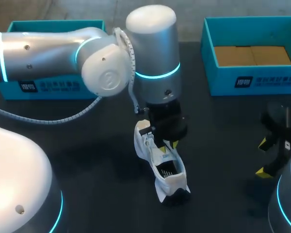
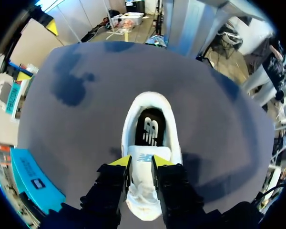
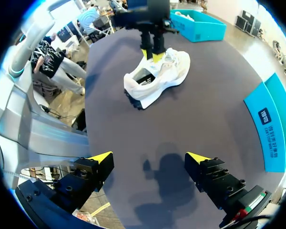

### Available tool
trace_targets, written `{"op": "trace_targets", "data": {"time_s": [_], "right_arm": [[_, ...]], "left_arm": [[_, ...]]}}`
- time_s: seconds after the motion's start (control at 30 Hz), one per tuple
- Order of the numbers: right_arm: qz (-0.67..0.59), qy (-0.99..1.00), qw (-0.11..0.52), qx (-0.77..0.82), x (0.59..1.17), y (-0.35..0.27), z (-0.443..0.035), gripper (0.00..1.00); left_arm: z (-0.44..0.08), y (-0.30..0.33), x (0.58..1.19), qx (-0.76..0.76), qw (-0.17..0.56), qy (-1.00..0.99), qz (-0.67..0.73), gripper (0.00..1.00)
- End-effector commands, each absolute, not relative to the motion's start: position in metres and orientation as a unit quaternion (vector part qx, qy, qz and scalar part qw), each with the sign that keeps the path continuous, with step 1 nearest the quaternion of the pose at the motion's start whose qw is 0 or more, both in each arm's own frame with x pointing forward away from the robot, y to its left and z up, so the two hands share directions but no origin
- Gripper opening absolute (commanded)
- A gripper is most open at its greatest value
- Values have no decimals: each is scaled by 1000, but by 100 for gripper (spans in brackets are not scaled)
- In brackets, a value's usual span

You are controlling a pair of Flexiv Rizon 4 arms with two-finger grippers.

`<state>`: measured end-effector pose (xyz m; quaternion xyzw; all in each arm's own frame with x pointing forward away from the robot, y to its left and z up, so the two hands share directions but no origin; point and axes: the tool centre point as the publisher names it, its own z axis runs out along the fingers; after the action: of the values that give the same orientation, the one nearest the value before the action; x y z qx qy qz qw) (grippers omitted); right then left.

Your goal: Take the shoe out of the shoebox, open the shoe tongue, remove and reinsert the insole, then place the shoe into the shoebox

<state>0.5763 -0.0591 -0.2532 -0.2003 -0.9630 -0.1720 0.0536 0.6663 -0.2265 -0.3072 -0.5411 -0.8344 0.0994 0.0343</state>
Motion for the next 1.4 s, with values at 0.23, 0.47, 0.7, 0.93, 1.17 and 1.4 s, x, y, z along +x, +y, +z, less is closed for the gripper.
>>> {"op": "trace_targets", "data": {"time_s": [0.23,0.47,0.7,0.93,1.17,1.4], "right_arm": [[-172,-963,51,-201,574,-59,-254,100],[-172,-963,51,-201,574,-59,-254,100],[-172,-963,51,-201,574,-59,-254,100],[-172,-963,51,-201,574,-59,-254,100],[-172,-963,51,-201,574,-59,-254,100],[-172,-963,51,-201,574,-59,-254,100]], "left_arm": [[-283,-198,642,-404,66,-905,115,100],[-281,-198,637,-405,72,-903,123,100],[-281,-198,637,-405,72,-903,123,100],[-269,-210,619,-300,57,-946,111,100],[-262,-209,599,-61,39,-995,70,100],[-282,-219,589,27,68,-994,78,100]]}}
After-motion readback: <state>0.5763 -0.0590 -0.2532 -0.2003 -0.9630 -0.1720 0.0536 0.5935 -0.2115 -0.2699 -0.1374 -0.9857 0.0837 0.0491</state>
